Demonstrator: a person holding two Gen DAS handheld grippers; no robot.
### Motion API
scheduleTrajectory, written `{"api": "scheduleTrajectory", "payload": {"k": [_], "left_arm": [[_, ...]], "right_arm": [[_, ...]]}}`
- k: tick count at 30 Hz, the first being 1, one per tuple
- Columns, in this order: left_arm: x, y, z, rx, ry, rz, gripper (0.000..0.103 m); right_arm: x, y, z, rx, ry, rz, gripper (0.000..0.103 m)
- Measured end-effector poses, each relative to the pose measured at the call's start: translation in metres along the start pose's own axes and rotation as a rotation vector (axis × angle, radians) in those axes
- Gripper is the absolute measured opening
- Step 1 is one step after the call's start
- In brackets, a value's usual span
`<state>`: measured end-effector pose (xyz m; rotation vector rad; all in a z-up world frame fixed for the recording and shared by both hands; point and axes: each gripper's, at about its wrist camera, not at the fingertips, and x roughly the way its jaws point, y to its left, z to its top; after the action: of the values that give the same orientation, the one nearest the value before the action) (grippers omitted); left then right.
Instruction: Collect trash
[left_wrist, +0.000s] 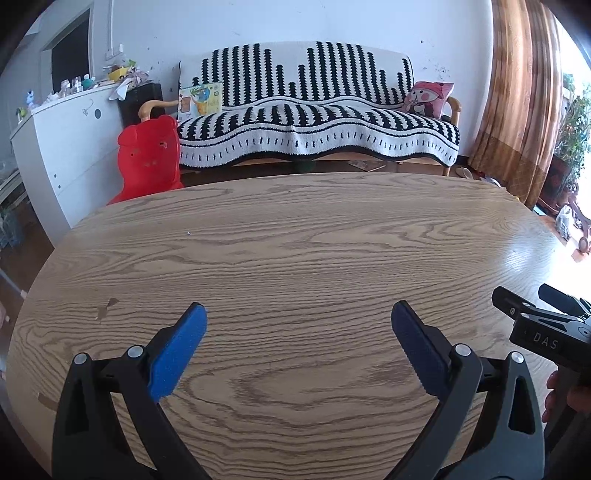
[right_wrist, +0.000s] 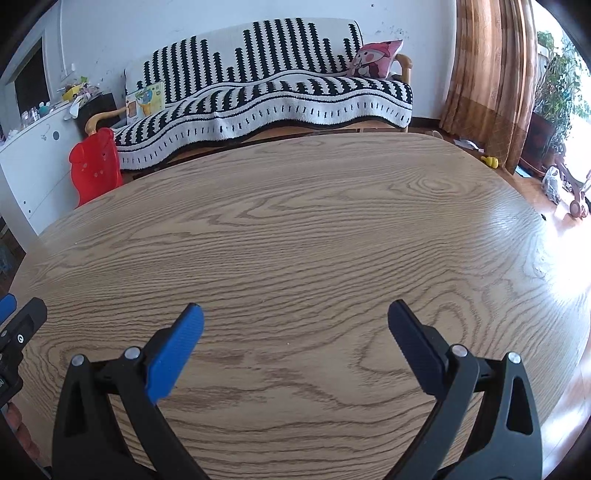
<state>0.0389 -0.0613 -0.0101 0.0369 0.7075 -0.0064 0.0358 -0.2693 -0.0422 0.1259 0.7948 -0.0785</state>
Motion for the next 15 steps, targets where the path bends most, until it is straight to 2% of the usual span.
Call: {"api": "scheduleTrajectory", "payload": {"k": [15], "left_arm": [[-0.005, 0.001, 0.001, -0.006, 0.008, -0.021, 0.097]], "right_arm": [[0.001, 0.007, 0.000, -0.026, -0.005, -0.025, 0.097]]}}
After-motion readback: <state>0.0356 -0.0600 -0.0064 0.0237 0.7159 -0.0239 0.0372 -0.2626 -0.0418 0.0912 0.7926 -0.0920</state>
